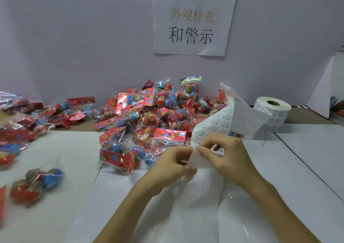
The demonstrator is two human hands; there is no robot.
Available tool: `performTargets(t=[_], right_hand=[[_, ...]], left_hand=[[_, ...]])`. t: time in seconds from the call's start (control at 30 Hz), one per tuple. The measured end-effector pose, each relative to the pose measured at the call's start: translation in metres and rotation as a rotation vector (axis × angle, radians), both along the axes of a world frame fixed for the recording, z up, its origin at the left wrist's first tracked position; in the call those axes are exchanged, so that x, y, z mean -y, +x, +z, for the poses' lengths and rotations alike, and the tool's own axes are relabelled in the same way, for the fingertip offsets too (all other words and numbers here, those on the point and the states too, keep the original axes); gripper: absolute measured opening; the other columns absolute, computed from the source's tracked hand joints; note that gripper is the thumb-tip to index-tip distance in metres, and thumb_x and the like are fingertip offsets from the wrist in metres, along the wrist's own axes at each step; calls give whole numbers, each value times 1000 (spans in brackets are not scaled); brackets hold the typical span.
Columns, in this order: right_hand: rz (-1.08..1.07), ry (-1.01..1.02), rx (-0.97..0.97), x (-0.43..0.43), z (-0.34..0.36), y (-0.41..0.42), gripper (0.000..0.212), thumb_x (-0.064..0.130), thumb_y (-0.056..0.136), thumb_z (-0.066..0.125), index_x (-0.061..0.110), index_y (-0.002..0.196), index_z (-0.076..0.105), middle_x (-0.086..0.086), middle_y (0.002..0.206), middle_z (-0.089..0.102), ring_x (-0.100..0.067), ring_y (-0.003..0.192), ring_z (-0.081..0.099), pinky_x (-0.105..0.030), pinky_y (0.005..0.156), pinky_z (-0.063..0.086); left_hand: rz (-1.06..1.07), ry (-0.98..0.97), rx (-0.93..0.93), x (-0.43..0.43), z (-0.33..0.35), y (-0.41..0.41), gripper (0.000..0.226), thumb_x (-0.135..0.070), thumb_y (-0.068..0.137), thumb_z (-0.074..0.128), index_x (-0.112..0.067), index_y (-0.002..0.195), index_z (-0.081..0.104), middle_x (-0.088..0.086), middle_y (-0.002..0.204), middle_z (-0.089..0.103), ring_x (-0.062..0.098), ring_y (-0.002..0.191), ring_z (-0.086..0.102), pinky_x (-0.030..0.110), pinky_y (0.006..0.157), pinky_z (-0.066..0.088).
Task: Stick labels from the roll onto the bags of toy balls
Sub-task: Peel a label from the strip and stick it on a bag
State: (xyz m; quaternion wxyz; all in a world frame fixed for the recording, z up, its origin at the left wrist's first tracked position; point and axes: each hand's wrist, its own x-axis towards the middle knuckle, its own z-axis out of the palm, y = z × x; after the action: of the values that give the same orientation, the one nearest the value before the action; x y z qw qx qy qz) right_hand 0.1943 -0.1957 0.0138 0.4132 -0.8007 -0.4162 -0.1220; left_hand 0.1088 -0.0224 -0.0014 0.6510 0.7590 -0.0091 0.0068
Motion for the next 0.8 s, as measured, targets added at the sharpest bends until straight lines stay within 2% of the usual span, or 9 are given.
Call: performTargets(t=[0.17, 0.3, 0.33, 0.4, 0.47, 0.53, 0.6, 0.7, 0.8], right_hand=[[-87, 113, -29, 3, 2, 3, 20, 10, 91, 72, 26, 80, 70, 16, 76, 68, -10, 70, 66, -15, 65, 49], [-78, 194, -79, 6, 6, 3, 11, 16, 96, 68, 26, 93, 71, 15, 80, 72, -8, 68, 70, -18, 62, 55], [-79, 192, -80, 7, 7, 3, 9, 17, 97, 67, 25, 96, 72, 15, 79, 72, -9, 67, 70, -22, 62, 56], [-83, 190, -80, 7, 7, 3, 11, 18, 97, 66, 27, 100, 72, 14, 81, 72, -10, 67, 69, -26, 62, 56], [-85, 181, -69, 7, 8, 2, 14, 21, 97, 66, 34, 101, 70, 17, 86, 71, -11, 72, 68, -24, 63, 55], [-81, 170, -53, 6, 7, 1, 17, 22, 97, 66, 37, 105, 67, 22, 92, 69, -9, 78, 68, -22, 66, 56], [-73, 175, -54, 4, 5, 2, 17, 19, 97, 66, 32, 108, 69, 20, 93, 68, -11, 78, 68, -26, 68, 57], [-61, 178, -29, 0, 1, 1, 18, 18, 96, 68, 29, 110, 69, 17, 92, 66, -13, 75, 67, -25, 66, 54], [-29, 160, 1, -3, -1, 1, 19, 21, 96, 68, 32, 111, 67, 15, 94, 65, -11, 78, 67, -15, 65, 50]], left_hand=[[-64, 37, -18, 6, -4, 0, 35, -1, 86, 73, -21, 115, 74, 0, 106, 77, 14, 88, 71, 21, 68, 54], [-131, 114, 49, 20, -5, -3, 11, -21, 92, 73, -18, 103, 75, 1, 95, 76, 10, 79, 68, 23, 65, 53], [-105, 162, 108, 24, -5, -4, 13, -28, 95, 70, -16, 91, 74, -2, 83, 74, 9, 71, 65, 23, 61, 51], [8, 297, 234, 32, -6, -5, 40, -42, 97, 63, -19, 64, 63, -6, 58, 60, 10, 52, 55, 24, 52, 43], [131, 387, 338, 33, -8, -5, 55, -49, 98, 58, -14, 55, 59, 2, 49, 55, 22, 45, 49, 32, 50, 39], [203, 356, 391, 30, -8, -3, 56, -46, 99, 59, -11, 56, 62, 7, 50, 56, 29, 48, 51, 37, 50, 43], [234, 229, 380, 26, -5, -1, 43, -38, 99, 62, -20, 60, 67, 3, 53, 61, 22, 47, 57, 36, 48, 47], [192, -55, 275, 22, 0, 1, 20, -34, 93, 63, -25, 85, 79, 2, 65, 68, 17, 50, 58, 28, 47, 46], [200, -184, 233, 19, 0, 2, 26, -31, 89, 64, -20, 106, 79, 2, 77, 73, 22, 54, 59, 30, 49, 49]])
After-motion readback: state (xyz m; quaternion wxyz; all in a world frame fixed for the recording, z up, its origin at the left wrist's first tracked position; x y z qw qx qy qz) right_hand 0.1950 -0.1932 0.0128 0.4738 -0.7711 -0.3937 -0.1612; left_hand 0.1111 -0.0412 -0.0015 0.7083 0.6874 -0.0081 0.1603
